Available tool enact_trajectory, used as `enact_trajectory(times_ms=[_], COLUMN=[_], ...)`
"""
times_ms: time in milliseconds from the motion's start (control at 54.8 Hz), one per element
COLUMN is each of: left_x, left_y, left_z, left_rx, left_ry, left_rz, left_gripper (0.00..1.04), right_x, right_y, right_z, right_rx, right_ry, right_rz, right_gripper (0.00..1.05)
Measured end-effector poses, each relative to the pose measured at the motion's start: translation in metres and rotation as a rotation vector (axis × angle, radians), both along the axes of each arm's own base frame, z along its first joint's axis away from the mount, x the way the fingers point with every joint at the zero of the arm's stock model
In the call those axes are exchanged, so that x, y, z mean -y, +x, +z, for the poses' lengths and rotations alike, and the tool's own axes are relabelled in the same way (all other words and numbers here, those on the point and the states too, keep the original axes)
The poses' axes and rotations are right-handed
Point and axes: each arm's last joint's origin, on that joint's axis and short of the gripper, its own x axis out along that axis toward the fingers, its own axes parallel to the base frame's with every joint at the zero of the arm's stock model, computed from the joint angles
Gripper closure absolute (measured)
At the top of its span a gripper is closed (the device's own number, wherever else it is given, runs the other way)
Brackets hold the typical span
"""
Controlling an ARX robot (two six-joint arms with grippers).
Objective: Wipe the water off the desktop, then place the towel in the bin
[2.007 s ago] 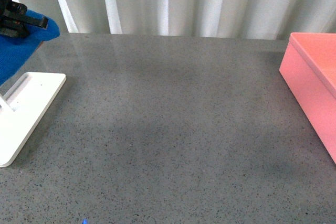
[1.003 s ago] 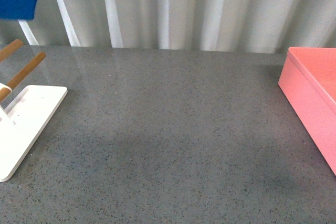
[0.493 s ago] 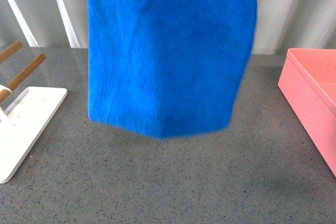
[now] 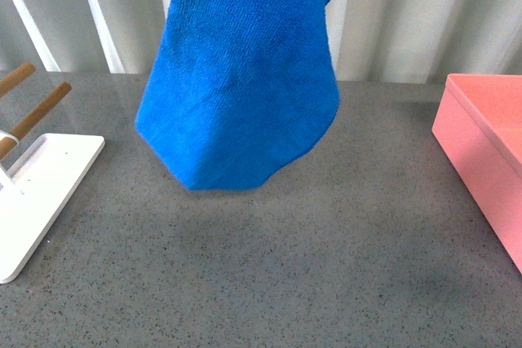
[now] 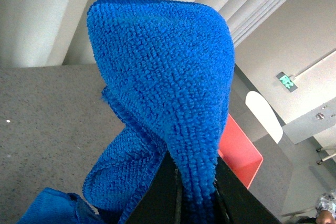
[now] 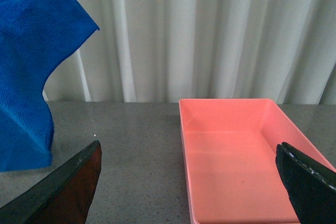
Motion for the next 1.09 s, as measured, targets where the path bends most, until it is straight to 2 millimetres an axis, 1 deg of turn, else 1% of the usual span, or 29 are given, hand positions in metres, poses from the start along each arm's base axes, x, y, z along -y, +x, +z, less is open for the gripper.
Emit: enact_trajectory(times_ms=[128, 383, 401, 438, 456, 493, 547, 584, 602, 657, 675, 711, 730, 766, 784, 821, 876, 949, 1003, 1095], left_x=[0.007, 0.016, 0.017, 0.017, 0.017, 0.017, 0.018, 0.018, 0.018, 0.018, 0.018, 0.018, 0.018, 0.019, 0.019, 0.02, 0.021, 0.021, 0.022, 0.024], left_y=[0.003, -0.004, -0.004, -0.005, -0.005, -0.005, -0.006, -0.006, -0.006, -0.006, -0.006, -0.006, -0.006, -0.006, -0.006, -0.006, -0.006, -0.004, -0.004, -0.004], left_z=[-0.011, -0.017, -0.017, -0.019, -0.019, -0.019, -0.019, -0.019, -0.019, -0.019, -0.019, -0.018, -0.018, -0.018, -0.017, -0.016, -0.014, -0.009, -0.004, 0.0], left_rx=[-0.025, -0.031, -0.034, -0.04, -0.042, -0.043, -0.043, -0.044, -0.044, -0.049, -0.051, -0.053, -0.053, -0.055, -0.058, -0.055, -0.053, -0.05, -0.046, -0.05], left_ry=[-0.027, -0.077, -0.077, -0.077, -0.078, -0.078, -0.078, -0.077, -0.077, -0.074, -0.073, -0.072, -0.073, -0.072, -0.072, -0.073, -0.075, -0.085, -0.097, -0.106], left_rz=[-0.012, -0.051, -0.052, -0.05, -0.047, -0.049, -0.052, -0.05, -0.049, -0.04, -0.033, -0.029, -0.026, -0.022, -0.017, -0.017, -0.015, -0.004, 0.001, 0.012], left_gripper=[1.0, 1.0, 1.0, 1.0, 1.0, 1.0, 1.0, 1.0, 1.0, 1.0, 1.0, 1.0, 1.0, 1.0, 1.0, 1.0, 1.0, 1.0, 1.0, 1.0], right_x=[0.0, 0.0, 0.0, 0.001, 0.003, 0.006, 0.01, 0.012, 0.013, 0.015, 0.014, 0.013, 0.013, 0.01, 0.006, -0.003, -0.015, -0.033, -0.053, -0.073], right_y=[0.0, 0.0, 0.0, 0.002, 0.007, 0.017, 0.032, 0.046, 0.051, 0.076, 0.081, 0.099, 0.103, 0.119, 0.128, 0.138, 0.141, 0.138, 0.133, 0.13], right_z=[0.0, 0.0, -0.001, -0.001, 0.0, 0.009, 0.024, 0.037, 0.04, 0.055, 0.056, 0.058, 0.058, 0.052, 0.044, 0.028, 0.012, -0.003, -0.012, -0.026], right_rx=[0.0, 0.0, -0.021, -0.125, -0.162, -0.172, -0.143, -0.114, -0.105, -0.083, -0.082, -0.096, -0.103, -0.142, -0.183, -0.247, -0.303, -0.336, -0.338, -0.302], right_ry=[0.0, 0.0, -0.007, -0.049, -0.062, -0.084, -0.124, -0.16, -0.171, -0.209, -0.214, -0.23, -0.237, -0.245, -0.251, -0.253, -0.263, -0.273, -0.279, -0.291], right_rz=[0.0, 0.001, 0.024, 0.134, 0.194, 0.243, 0.245, 0.242, 0.243, 0.246, 0.25, 0.27, 0.273, 0.286, 0.312, 0.361, 0.411, 0.493, 0.577, 0.616], right_gripper=[0.07, 0.07, 0.07, 0.07, 0.07, 0.07, 0.07, 0.07, 0.07, 0.07, 0.07, 0.07, 0.07, 0.07, 0.07, 0.07, 0.07, 0.07, 0.07, 0.07])
